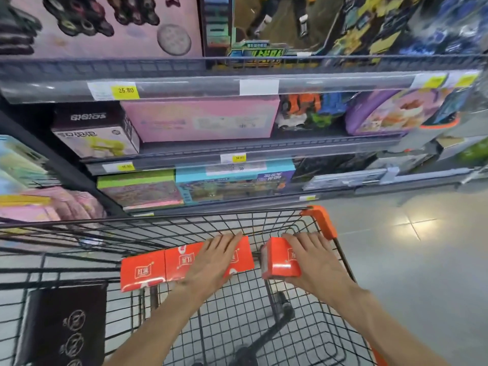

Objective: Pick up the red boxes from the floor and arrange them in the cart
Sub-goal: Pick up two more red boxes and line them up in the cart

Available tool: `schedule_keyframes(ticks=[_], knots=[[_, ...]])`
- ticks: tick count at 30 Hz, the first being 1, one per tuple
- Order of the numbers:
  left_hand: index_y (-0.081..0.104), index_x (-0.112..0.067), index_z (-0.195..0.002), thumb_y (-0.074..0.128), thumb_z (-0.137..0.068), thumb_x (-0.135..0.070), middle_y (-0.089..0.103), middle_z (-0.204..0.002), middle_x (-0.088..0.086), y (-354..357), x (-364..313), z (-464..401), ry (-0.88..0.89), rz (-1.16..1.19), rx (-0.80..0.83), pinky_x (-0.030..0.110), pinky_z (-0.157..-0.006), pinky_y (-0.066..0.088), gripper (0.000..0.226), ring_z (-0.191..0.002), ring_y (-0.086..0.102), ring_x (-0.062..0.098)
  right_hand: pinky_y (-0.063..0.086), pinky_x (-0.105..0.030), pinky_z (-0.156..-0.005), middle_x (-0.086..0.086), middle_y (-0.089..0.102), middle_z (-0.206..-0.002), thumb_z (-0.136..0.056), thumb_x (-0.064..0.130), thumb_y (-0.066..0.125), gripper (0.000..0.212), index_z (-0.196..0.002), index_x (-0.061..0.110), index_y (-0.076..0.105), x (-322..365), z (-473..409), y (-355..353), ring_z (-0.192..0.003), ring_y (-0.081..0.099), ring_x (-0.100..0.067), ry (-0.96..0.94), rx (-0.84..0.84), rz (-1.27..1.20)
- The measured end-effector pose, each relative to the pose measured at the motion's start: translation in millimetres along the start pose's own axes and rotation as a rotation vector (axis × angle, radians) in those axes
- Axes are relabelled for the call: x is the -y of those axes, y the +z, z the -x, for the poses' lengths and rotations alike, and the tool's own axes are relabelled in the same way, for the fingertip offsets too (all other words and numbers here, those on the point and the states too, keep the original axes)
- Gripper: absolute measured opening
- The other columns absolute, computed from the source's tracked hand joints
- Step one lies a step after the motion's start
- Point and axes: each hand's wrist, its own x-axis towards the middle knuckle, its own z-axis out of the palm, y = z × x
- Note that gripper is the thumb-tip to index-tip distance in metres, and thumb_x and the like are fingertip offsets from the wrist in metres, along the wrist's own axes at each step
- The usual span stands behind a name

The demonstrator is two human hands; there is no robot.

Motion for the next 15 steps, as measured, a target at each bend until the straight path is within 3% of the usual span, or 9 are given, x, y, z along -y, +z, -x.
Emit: schedule_keyframes(ticks=[5, 10, 15], knots=[[0.008, -0.016, -0.158, 0.080, -0.083, -0.034, 0.033, -0.147, 0.010, 20.3, 3.4, -7.9, -0.079, 0.011, 0.021, 0.040, -0.118, 0.026, 0.106, -0.136, 0.035, 0.029, 0.042, -0.048, -0.106, -0.003, 0.057, -0.121, -0.071, 0.084, 0.039, 0.095, -0.140, 0.020, 0.046, 0.3, -15.5, 18.6, -0.110, 0.055, -0.028, -0.018, 0.008, 0.022], [0.007, -0.016, -0.159, 0.078, -0.085, -0.036, 0.035, -0.145, 0.009, 30.4, 6.4, -6.8, -0.090, -0.011, -0.005, 0.041, -0.119, 0.027, 0.104, -0.134, 0.037, 0.028, 0.041, -0.049, -0.109, -0.004, 0.055, -0.122, -0.067, 0.064, 0.076, 0.093, -0.141, 0.021, 0.041, 2.0, -29.4, 35.2, -0.112, 0.054, -0.029, -0.010, 0.040, 0.069], [0.010, -0.013, -0.158, 0.079, -0.084, -0.034, 0.036, -0.143, 0.010, 32.5, 8.0, -5.3, -0.082, -0.025, -0.020, 0.042, -0.119, 0.030, 0.104, -0.130, 0.040, 0.027, 0.037, -0.051, -0.113, -0.005, 0.052, -0.122, -0.064, 0.051, 0.087, 0.097, -0.143, 0.021, 0.040, 9.2, -42.1, 41.2, -0.113, 0.052, -0.029, 0.001, 0.035, 0.100]])
